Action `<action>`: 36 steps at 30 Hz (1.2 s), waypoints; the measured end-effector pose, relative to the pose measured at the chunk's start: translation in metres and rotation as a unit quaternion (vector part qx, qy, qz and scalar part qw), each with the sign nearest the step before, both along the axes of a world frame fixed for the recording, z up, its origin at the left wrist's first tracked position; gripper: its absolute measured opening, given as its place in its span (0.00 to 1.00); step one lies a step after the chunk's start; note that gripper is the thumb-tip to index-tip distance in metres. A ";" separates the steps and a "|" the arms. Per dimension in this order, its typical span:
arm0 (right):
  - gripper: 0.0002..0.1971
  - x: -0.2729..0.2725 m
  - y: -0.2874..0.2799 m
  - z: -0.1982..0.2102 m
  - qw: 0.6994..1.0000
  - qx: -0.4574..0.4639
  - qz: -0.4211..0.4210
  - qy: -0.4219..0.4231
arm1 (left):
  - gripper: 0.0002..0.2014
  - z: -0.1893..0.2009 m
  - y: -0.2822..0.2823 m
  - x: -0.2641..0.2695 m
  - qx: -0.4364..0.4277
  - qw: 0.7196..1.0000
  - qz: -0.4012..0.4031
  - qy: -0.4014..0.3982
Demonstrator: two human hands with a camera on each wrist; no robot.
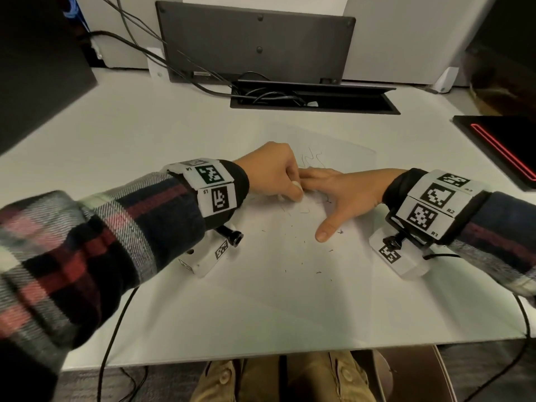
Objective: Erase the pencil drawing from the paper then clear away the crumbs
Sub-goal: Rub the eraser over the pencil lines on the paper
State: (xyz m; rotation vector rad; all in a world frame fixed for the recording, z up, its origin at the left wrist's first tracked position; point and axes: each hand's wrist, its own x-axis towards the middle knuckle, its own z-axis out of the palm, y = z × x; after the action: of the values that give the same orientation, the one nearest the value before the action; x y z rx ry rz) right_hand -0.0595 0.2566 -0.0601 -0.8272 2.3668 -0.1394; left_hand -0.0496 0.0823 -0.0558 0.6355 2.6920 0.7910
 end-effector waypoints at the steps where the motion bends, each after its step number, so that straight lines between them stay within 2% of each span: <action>1: 0.53 0.000 0.000 0.000 1.000 -0.001 0.001 0.001 | 0.02 0.000 0.000 0.001 0.001 1.000 -0.006 -0.009; 4: 0.55 -0.001 0.000 0.000 1.000 0.006 -0.002 0.000 | 0.03 -0.001 0.000 0.006 0.001 0.999 -0.033 -0.037; 6: 0.57 0.000 -0.001 -0.001 1.000 0.010 -0.004 -0.003 | 0.03 -0.001 -0.001 0.004 0.009 1.000 -0.014 -0.016; 8: 0.54 0.001 -0.002 0.001 1.000 0.005 -0.004 0.001 | 0.04 -0.001 0.001 0.003 0.011 1.000 0.000 -0.009; 11: 0.50 0.002 -0.001 0.001 1.000 -0.005 -0.003 0.006 | 0.03 -0.001 0.005 0.008 0.007 0.999 -0.031 -0.030; 15: 0.50 0.001 -0.003 0.001 1.000 0.002 -0.003 0.007 | 0.04 -0.001 0.003 0.004 0.005 1.000 -0.007 -0.001; 20: 0.50 0.005 -0.004 0.004 1.000 0.002 -0.006 0.003 | 0.04 0.001 0.005 0.011 -0.015 0.998 -0.055 -0.028; 23: 0.46 0.006 -0.003 0.008 0.999 -0.037 -0.009 -0.015 | 0.05 0.003 0.005 0.003 -0.010 0.999 -0.030 0.005; 25: 0.47 0.004 -0.001 0.008 0.998 -0.052 -0.018 -0.027 | 0.07 0.004 0.006 -0.002 -0.008 1.000 -0.009 0.020; 30: 0.49 0.004 0.000 0.006 0.996 -0.065 -0.034 -0.042 | 0.05 0.001 0.011 0.001 -0.025 0.998 -0.053 -0.015; 34: 0.50 0.004 -0.001 0.007 0.998 -0.048 -0.021 -0.037 | 0.06 0.000 0.009 -0.002 -0.009 1.000 -0.012 0.004; 36: 0.49 0.005 -0.001 0.008 0.997 -0.054 -0.024 -0.039 | 0.05 -0.001 0.012 0.001 -0.011 0.999 -0.028 -0.011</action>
State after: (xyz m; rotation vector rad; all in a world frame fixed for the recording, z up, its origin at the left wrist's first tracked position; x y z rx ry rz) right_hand -0.0549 0.2557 -0.0526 -0.7996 2.3233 -0.3160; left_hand -0.0485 0.0939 -0.0563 0.6891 2.6479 0.7487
